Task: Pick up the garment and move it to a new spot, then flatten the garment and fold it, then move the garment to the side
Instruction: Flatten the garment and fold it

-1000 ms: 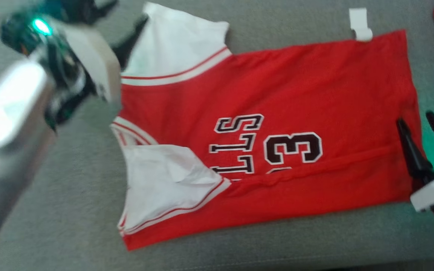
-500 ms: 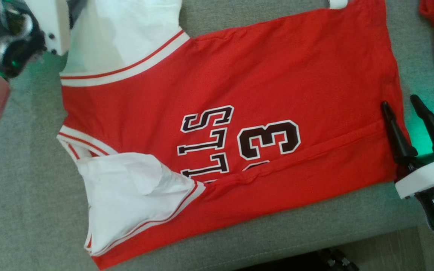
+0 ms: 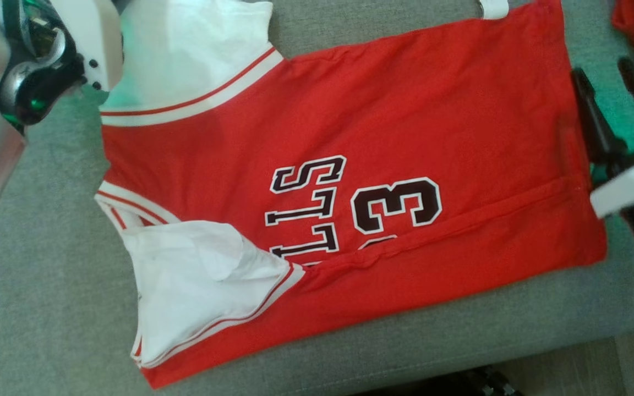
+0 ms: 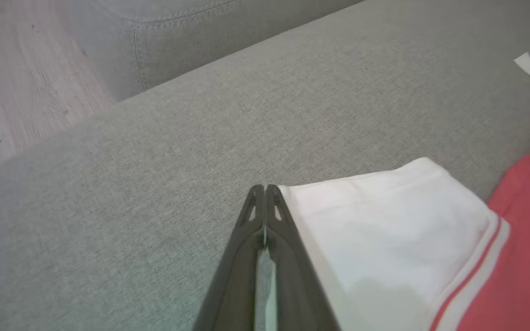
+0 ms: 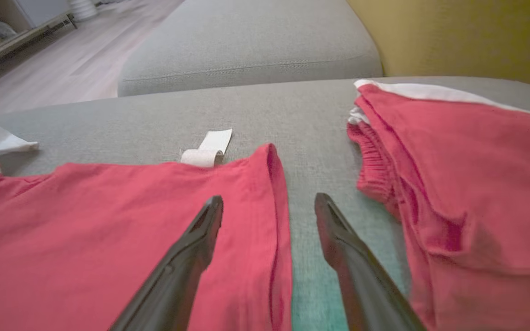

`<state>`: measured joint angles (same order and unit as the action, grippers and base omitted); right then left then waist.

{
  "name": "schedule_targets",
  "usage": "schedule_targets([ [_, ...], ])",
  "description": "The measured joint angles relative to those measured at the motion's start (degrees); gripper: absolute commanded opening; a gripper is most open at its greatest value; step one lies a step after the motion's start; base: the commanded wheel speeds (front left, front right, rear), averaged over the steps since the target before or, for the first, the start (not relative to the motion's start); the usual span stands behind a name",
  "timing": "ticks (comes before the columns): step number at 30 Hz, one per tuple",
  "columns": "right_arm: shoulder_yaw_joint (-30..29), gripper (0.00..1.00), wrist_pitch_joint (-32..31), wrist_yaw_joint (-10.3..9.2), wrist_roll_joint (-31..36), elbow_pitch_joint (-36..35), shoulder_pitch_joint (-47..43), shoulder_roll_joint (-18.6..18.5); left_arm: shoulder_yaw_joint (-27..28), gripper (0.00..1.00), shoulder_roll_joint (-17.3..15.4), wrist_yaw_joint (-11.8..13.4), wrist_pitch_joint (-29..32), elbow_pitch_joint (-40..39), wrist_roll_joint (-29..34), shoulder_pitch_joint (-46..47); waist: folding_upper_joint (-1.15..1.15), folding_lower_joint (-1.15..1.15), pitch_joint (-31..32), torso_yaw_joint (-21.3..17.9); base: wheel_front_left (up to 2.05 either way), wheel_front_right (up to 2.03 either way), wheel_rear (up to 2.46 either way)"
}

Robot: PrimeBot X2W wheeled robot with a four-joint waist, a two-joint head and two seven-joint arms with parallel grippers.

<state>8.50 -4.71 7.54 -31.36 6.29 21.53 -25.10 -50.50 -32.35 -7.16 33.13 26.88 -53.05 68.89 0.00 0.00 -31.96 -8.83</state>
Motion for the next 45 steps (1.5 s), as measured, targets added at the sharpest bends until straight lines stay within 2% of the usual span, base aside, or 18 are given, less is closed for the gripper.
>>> schedule_targets([
  [6, 4.2, 1.0, -5.6, 0.0, -3.5, 6.6, 8.7, -0.7, -3.6, 0.0, -0.8, 0.0, -3.6, -3.9, -1.1, 0.7, 0.0, 0.0, 1.0, 1.6, 0.0, 0.0, 0.0],
  [13, 8.2, 1.0, -6.4, 0.0, -5.9, 14.6, 15.7, -1.0, -6.8, 0.0, -1.4, 0.0, -5.7, -6.3, -2.0, 4.0, 0.0, 0.0, 1.0, 3.3, 0.0, 0.0, 0.0],
  [14, 8.7, 0.84, -6.3, 0.0, -5.9, 15.7, 16.5, -1.0, -7.1, 0.0, -1.5, 0.0, -6.1, -6.5, -2.0, 4.3, 0.0, 0.0, 0.9, 3.5, 0.0, 0.0, 0.0],
  [15, 9.4, 0.46, -6.1, 0.0, -6.0, 16.8, 17.3, -1.0, -7.5, 0.0, -1.5, 0.0, -6.5, -6.6, -2.1, 4.6, 0.0, 0.0, 0.8, 3.8, 0.0, 0.0, 0.0],
  [16, 10.0, 0.16, -5.6, 0.0, -6.1, 17.8, 18.1, -1.0, -7.9, 0.0, -1.5, 0.0, -6.8, -6.6, -2.1, 4.8, 0.0, 0.01, 0.8, 4.0, 0.0, 0.0, 0.0],
  [17, 10.6, 0.0, -5.0, 0.0, -6.3, 18.6, 18.7, -1.0, -8.4, 0.0, -1.6, 0.0, -7.3, -6.6, -2.4, 4.9, 0.0, 0.01, 0.7, 4.2, 0.0, 0.0, 0.0],
  [20, 11.8, 0.0, -3.1, 0.0, -6.7, 20.7, 20.7, -1.0, -9.8, 0.0, -2.1, 0.0, -9.7, -6.6, -2.3, 5.2, 0.0, 0.01, 0.7, 4.5, 0.0, 0.0, 0.0],
  [30, 12.5, 0.0, 1.7, 0.0, -10.8, 24.1, 26.6, -3.4, -12.6, 0.0, -3.4, -0.4, -23.9, -4.2, 0.8, 12.5, 0.0, 0.01, 1.6, 4.6, 0.0, 0.0, 0.0],
  [34, 12.6, 0.0, 1.9, 0.0, -13.0, 23.3, 27.0, -5.5, -14.7, 0.0, -4.2, -0.4, -25.7, -3.8, -0.2, 13.5, 0.0, 0.0, 2.7, 4.8, 0.0, 0.0, 0.0],
  [40, 12.7, 0.0, 1.9, 0.0, -15.6, 20.5, 21.8, -9.0, -20.2, 0.0, -8.9, -0.4, -26.4, -8.8, -1.6, 12.1, 0.0, 0.0, 4.6, 6.2, 0.0, 0.0, 0.0],
  [45, 10.6, 0.0, 2.2, 0.0, -17.4, 18.8, 12.6, -11.5, -22.3, 0.0, -14.2, -0.3, -27.3, -14.1, -1.9, 5.5, 0.0, 0.0, 6.9, 7.7, 0.0, 0.0, 0.0],
])
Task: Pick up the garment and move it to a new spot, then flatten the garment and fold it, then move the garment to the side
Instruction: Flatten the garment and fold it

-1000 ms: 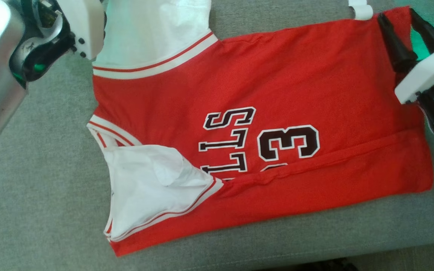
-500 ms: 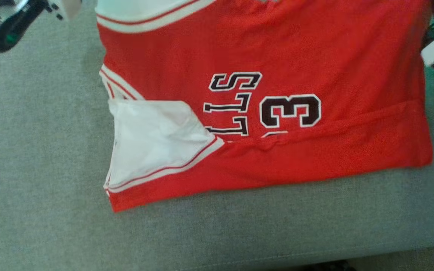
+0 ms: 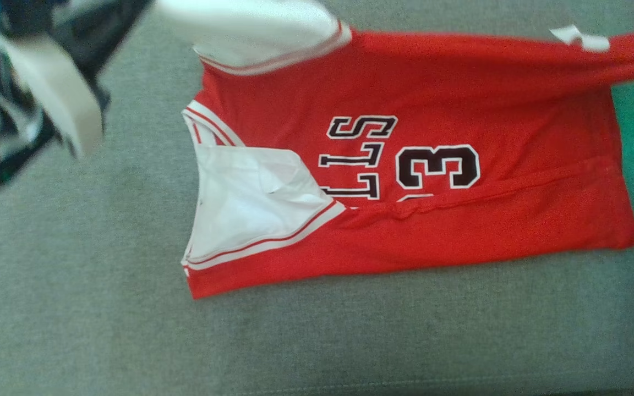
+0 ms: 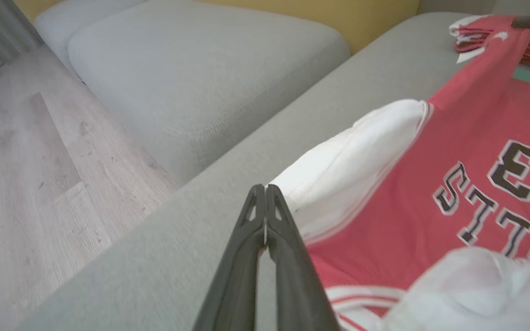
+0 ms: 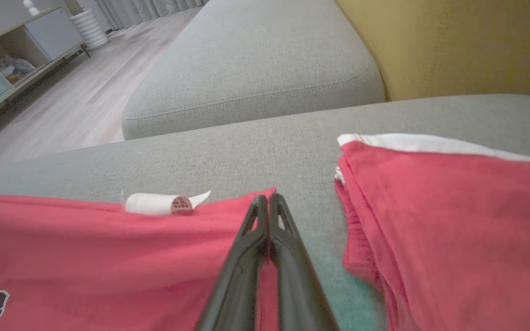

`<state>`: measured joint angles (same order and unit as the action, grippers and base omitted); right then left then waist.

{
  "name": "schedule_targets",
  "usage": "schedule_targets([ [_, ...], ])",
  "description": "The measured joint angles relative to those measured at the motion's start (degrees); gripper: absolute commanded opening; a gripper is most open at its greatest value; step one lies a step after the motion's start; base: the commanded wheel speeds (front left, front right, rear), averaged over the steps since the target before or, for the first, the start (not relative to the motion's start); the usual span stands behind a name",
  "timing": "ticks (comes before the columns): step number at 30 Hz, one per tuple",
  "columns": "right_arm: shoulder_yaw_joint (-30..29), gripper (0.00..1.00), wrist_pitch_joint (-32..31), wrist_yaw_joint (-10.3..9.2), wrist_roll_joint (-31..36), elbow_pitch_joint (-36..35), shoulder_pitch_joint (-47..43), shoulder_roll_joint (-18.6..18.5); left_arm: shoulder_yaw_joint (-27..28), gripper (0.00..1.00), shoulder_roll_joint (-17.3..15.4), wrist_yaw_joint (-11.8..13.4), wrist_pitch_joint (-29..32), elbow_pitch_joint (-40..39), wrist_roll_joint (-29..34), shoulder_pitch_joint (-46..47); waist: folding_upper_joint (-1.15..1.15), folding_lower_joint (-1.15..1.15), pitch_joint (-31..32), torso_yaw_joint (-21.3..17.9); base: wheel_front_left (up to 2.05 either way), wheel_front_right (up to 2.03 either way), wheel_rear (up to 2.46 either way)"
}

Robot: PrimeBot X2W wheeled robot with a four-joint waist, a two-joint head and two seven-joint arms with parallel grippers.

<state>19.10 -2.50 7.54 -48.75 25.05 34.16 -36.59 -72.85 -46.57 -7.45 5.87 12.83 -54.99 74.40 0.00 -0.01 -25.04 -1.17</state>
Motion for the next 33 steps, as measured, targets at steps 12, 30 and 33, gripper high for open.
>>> schedule_targets([
  [12, -6.6, 0.0, 0.3, 0.0, 0.7, -7.6, -17.1, -0.3, -3.0, 0.0, -7.8, 11.1, 0.8, -18.7, 1.5, -20.0, 0.0, 0.0, 5.5, 3.0, 0.0, 0.0, 0.0],
  [30, -18.4, 1.0, -0.8, 0.0, 7.6, -11.2, -29.4, 11.3, -2.7, 1.0, -3.0, 21.4, -9.1, -20.2, -0.6, -35.2, 0.0, 0.01, 6.6, 3.5, 0.0, 0.0, 0.0],
  [33, -19.7, 1.0, 2.8, 0.0, 10.1, -10.6, -29.6, 13.9, -1.2, 1.0, 1.0, 24.5, -14.3, -17.7, -1.5, -38.2, 0.0, 0.01, 7.5, 3.6, 0.0, 0.0, 0.0],
])
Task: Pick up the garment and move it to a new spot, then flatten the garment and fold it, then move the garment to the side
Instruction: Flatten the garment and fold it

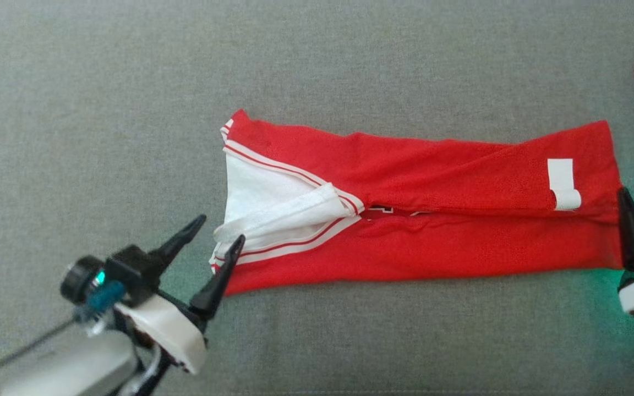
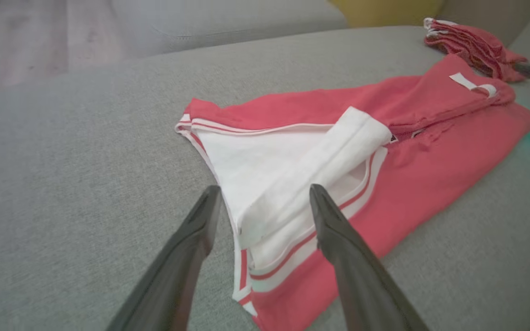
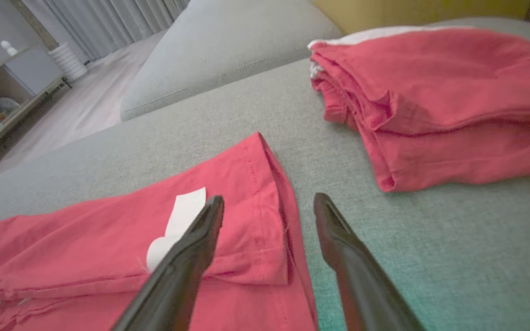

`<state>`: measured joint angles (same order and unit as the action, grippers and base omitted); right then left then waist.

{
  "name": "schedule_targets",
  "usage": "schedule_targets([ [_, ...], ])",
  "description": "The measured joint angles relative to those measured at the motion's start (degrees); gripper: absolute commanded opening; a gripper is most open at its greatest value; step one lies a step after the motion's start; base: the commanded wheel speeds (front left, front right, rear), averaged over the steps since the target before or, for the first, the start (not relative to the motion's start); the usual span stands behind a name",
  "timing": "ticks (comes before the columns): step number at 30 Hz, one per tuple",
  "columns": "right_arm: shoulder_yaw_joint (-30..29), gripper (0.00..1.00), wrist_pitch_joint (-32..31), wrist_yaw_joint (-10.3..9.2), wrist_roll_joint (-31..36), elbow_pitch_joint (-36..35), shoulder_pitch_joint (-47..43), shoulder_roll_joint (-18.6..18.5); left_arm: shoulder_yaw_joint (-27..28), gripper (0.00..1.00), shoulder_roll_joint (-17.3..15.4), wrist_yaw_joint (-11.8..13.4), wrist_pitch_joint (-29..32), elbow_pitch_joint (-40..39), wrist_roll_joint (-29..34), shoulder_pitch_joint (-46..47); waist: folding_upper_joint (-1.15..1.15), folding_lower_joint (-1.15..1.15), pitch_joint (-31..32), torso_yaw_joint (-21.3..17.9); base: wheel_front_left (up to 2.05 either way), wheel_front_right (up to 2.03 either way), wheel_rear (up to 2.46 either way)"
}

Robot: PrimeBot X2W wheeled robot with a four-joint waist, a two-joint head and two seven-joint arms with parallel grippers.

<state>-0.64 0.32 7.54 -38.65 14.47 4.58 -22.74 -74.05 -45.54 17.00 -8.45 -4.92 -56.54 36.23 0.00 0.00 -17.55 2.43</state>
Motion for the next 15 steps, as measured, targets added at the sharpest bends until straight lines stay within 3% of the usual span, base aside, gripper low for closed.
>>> schedule_targets([
  [4, -1.9, 1.0, 4.9, 0.0, 2.4, 1.0, -1.8, 3.2, 3.2, 1.0, 5.8, 4.7, -5.3, 4.4, 0.4, -4.6, 0.0, 0.0, 1.9, 0.1, 0.0, 0.0, 0.0],
  [8, -3.6, 1.0, 7.0, -0.01, 3.4, 3.5, -3.9, 6.4, 9.5, 1.0, 12.7, 7.4, -5.8, 6.4, 4.1, -10.9, 0.0, -0.01, 4.6, 0.5, 0.0, 0.0, 0.0],
  [15, -8.3, 1.0, 5.2, 0.0, 3.9, 11.0, -3.5, 8.2, 25.2, 1.0, 22.9, 8.1, -6.0, 5.0, 17.4, -25.1, 0.0, -0.01, 7.6, 3.4, 0.0, 0.0, 0.0],
])
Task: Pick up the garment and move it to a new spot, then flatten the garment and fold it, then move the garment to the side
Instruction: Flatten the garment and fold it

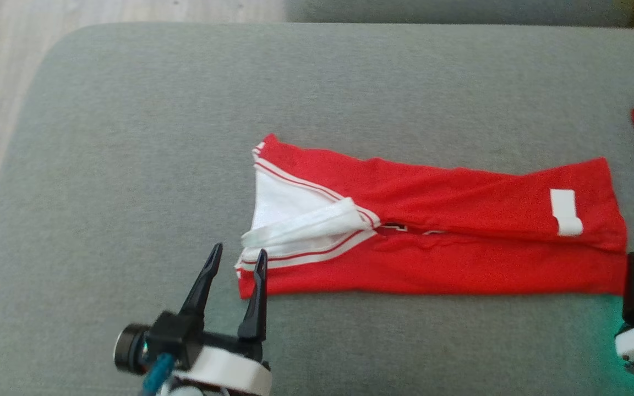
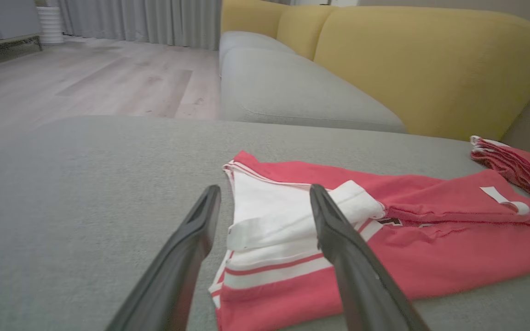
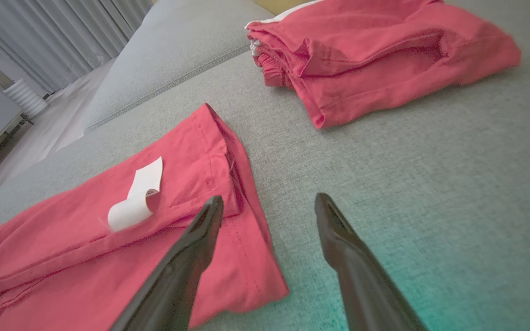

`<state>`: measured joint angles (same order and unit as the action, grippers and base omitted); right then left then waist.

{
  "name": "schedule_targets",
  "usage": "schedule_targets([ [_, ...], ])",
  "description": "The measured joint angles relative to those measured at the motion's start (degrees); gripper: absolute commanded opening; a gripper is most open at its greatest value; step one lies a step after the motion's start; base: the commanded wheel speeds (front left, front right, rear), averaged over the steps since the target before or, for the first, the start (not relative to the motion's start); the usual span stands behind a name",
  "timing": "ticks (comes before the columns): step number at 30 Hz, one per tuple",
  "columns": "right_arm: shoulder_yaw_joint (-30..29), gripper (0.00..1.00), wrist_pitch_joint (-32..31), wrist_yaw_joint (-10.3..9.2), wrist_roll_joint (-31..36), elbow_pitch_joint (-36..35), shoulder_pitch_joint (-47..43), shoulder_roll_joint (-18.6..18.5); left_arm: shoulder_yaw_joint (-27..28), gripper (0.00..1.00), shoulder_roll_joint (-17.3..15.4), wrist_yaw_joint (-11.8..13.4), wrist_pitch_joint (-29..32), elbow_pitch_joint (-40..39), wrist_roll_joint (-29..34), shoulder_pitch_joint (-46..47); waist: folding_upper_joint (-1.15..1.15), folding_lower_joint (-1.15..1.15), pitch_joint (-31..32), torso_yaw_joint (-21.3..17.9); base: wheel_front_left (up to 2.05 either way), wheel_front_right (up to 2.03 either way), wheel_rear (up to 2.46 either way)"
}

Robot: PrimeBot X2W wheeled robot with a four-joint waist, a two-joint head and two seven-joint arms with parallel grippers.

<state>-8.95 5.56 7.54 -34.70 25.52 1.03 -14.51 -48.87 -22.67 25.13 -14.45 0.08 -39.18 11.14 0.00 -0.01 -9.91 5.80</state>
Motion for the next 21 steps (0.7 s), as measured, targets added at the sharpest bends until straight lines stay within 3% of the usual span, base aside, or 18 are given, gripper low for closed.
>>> schedule_targets([
  [6, -2.6, 1.0, -1.1, 0.0, 0.5, 4.8, 3.8, 0.0, 7.9, 1.0, 5.6, -0.5, 0.0, -1.7, 9.9, -5.9, 0.0, 0.0, 0.6, 3.2, 0.0, 0.0, 0.0],
  [9, -3.5, 1.0, -3.5, 0.0, 0.6, 9.4, 6.5, -0.2, 11.9, 1.0, 9.1, -2.4, 0.0, -2.8, 15.6, -8.3, 0.0, 0.01, 0.4, 5.5, 0.0, 0.0, 0.0],
  [10, -3.8, 0.89, -4.3, -0.01, 0.9, 10.7, 6.8, -0.2, 12.4, 1.0, 9.5, -2.9, 0.0, -2.7, 16.8, -8.6, 0.0, 0.01, 0.4, 6.0, 0.0, 0.0, 0.0],
  [11, -4.2, 0.5, -4.8, 0.0, 1.1, 11.4, 6.9, -0.2, 12.9, 1.0, 9.8, -3.5, 0.0, -2.7, 17.9, -8.9, 0.0, 0.01, 0.3, 6.5, 0.0, 0.0, 0.0],
  [14, -5.2, 0.0, -6.0, 0.0, 1.1, 12.5, 7.1, -0.5, 15.1, 1.0, 10.8, -5.1, 0.0, -2.7, 20.1, -9.7, 0.0, 0.0, 0.4, 7.5, 0.0, 0.0, 0.0],
  [21, -4.5, 0.0, -5.8, -0.01, 0.9, 11.0, 7.6, -0.2, 19.3, 1.0, 12.6, -8.1, 0.0, -2.7, 23.6, -11.9, 0.0, 0.01, 0.9, 6.3, 0.0, 0.0, 0.0],
])
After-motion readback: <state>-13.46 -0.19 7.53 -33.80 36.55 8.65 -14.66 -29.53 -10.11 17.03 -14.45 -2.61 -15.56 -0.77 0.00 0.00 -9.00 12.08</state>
